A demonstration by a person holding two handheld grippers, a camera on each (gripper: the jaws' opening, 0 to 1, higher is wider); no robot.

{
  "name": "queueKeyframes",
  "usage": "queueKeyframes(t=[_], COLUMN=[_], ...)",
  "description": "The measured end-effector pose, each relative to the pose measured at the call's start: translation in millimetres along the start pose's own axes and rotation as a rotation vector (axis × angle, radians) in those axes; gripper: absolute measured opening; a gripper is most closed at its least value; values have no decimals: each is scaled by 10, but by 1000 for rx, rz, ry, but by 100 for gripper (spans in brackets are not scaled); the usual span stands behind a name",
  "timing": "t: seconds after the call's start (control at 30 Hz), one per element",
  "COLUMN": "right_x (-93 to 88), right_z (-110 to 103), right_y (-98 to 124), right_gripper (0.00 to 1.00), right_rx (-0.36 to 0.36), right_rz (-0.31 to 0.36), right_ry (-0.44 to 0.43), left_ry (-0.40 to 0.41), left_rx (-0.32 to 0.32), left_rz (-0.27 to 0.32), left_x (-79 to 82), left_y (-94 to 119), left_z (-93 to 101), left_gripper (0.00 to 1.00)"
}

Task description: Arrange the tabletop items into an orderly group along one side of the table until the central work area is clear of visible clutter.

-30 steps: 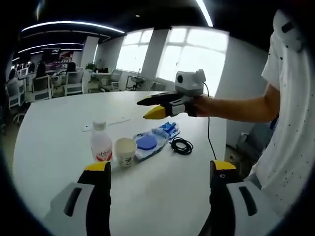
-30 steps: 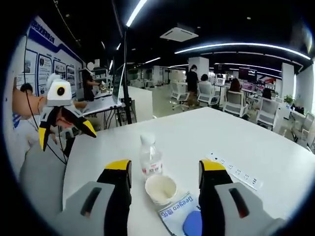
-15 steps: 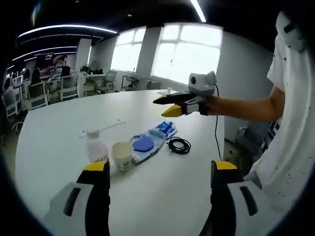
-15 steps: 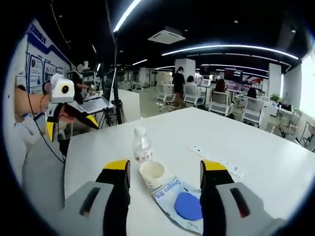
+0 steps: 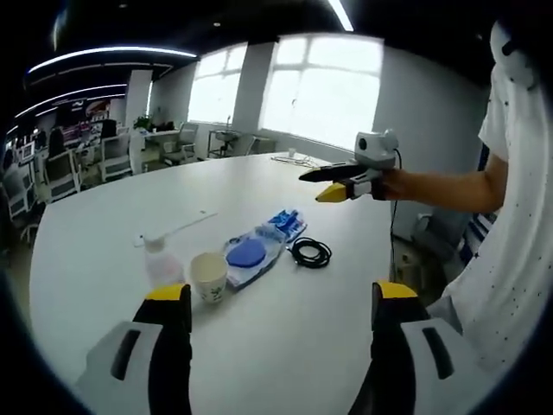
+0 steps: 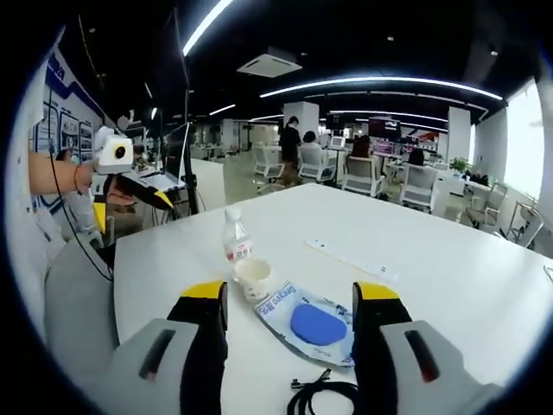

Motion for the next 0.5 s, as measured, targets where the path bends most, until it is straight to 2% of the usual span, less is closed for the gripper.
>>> queueKeyframes(t=[0.23,0.5], right_x=[-98,-393], right_z=[28,86], right_y=[218,628], right_gripper=[57,58], right_rx=[-30,-82], right_rz=[9,-2], right_ry=[-14,-47], left_ry=[-16,-17], left_rx=[7,22], left_rz=[-12,-28], left_x=[40,21], left_y=[-20,-81], left_z=[82,178], left_gripper=[89,91])
Point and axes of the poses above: the point that each gripper's makers call its tool centre point, and the gripper's own axes: y roughly backward along the fingers, z roughly to its right, x roughly out of its top, the point moved 7 cm from there along y, roughly backward along the fingers, and after that the axes turned 12 degrees about -z, right-handed, at the moved point
